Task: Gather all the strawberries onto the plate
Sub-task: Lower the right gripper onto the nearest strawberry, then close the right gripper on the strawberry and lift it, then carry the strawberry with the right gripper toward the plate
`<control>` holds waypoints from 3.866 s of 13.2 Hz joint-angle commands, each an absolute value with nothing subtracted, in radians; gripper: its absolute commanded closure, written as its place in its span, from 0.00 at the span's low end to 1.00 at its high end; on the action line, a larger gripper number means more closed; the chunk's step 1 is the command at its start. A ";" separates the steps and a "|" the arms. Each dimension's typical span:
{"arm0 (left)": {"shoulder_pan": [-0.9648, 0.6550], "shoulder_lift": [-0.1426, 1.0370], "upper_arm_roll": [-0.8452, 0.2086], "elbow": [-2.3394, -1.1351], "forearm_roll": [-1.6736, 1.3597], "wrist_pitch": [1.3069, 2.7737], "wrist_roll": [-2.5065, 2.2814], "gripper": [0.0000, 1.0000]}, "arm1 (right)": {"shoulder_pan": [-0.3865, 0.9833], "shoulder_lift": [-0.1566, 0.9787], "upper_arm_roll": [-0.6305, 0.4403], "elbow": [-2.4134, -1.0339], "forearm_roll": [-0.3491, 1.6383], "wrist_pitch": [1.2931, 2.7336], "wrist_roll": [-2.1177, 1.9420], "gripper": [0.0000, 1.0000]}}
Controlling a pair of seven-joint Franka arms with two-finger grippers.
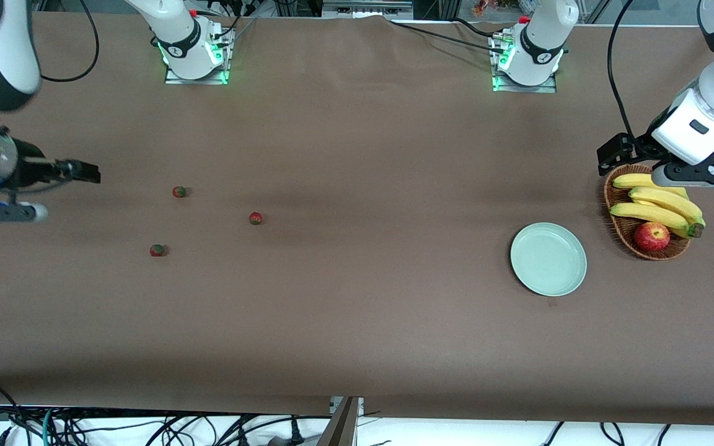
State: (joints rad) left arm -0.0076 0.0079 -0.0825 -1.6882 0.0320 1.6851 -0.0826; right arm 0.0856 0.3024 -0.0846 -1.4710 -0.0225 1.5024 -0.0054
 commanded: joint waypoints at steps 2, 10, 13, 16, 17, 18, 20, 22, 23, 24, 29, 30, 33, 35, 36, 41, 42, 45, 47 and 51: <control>-0.009 0.008 -0.084 -1.674 0.025 1.670 -0.081 0.00 | 0.055 0.489 -0.072 -1.451 -0.044 1.636 -0.011 0.00; -0.011 0.008 -0.089 -1.674 0.025 1.667 -0.083 0.00 | 0.067 0.569 -0.019 -1.672 -0.029 1.924 0.062 0.00; -0.011 0.006 -0.094 -1.674 0.025 1.666 -0.083 0.00 | 0.067 0.532 0.017 -1.791 -0.031 1.933 0.103 0.00; -0.011 0.005 -0.098 -1.674 0.025 1.655 -0.084 0.00 | 0.067 0.457 0.023 -1.957 -0.037 2.028 0.103 0.00; -0.011 0.005 -0.100 -1.674 0.025 1.654 -0.083 0.00 | 0.067 0.443 0.023 -1.992 -0.038 2.051 0.103 0.00; -0.011 0.000 -0.101 -1.674 0.025 1.645 -0.084 0.00 | 0.067 0.431 0.023 -2.029 -0.040 2.077 0.103 0.00; -0.009 0.002 -0.110 -1.674 0.025 1.637 -0.084 0.00 | 0.068 0.399 0.023 -2.121 -0.040 2.150 0.103 0.00; -0.006 0.000 -0.110 -1.674 0.025 1.628 -0.084 0.00 | 0.067 0.377 0.023 -2.184 -0.041 2.207 0.098 0.00; 0.000 0.002 -0.110 -1.674 0.025 1.629 -0.083 0.00 | 0.067 0.373 0.023 -2.212 -0.043 2.244 0.092 0.00; 0.002 0.002 -0.109 -1.674 0.025 1.628 -0.083 0.00 | 0.067 0.367 0.023 -2.232 -0.043 2.273 0.091 0.00; 0.000 0.003 -0.110 -1.674 0.025 1.629 -0.083 0.00 | 0.066 0.367 0.020 -2.246 -0.048 2.302 0.077 0.15; 0.000 0.002 -0.112 -1.674 0.025 1.629 -0.083 0.00 | 0.064 0.367 0.018 -2.247 -0.048 2.303 0.071 0.31; -0.002 0.002 -0.113 -1.669 0.023 1.629 -0.084 0.00 | 0.063 0.371 0.015 -2.247 -0.048 2.303 0.071 0.59; -0.002 0.005 -0.112 -1.667 0.023 1.629 -0.083 0.00 | 0.061 0.376 0.015 -2.247 -0.048 2.303 0.069 0.73; -0.002 0.003 -0.112 -1.667 0.023 1.629 -0.084 0.00 | 0.061 0.376 0.015 -2.247 -0.048 2.303 0.069 0.82; 0.000 0.006 -0.112 -1.667 0.021 1.629 -0.083 0.00 | 0.060 0.371 0.087 -2.151 -0.037 2.266 0.104 0.95; 0.000 0.006 -0.112 -1.667 0.021 1.629 -0.083 0.00 | 0.060 0.380 0.139 -2.088 -0.034 2.231 0.183 0.95; 0.000 0.006 -0.112 -1.666 0.018 1.629 -0.086 0.00 | 0.064 0.445 0.332 -1.947 -0.032 2.214 0.520 0.95; 0.000 0.005 -0.112 -1.666 0.017 1.626 -0.086 0.00 | 0.092 0.533 0.431 -1.826 -0.032 2.220 0.743 0.95; -0.011 0.005 -0.114 -1.666 0.018 1.626 -0.097 0.00 | 0.363 0.794 0.442 -1.455 -0.041 2.239 1.142 0.94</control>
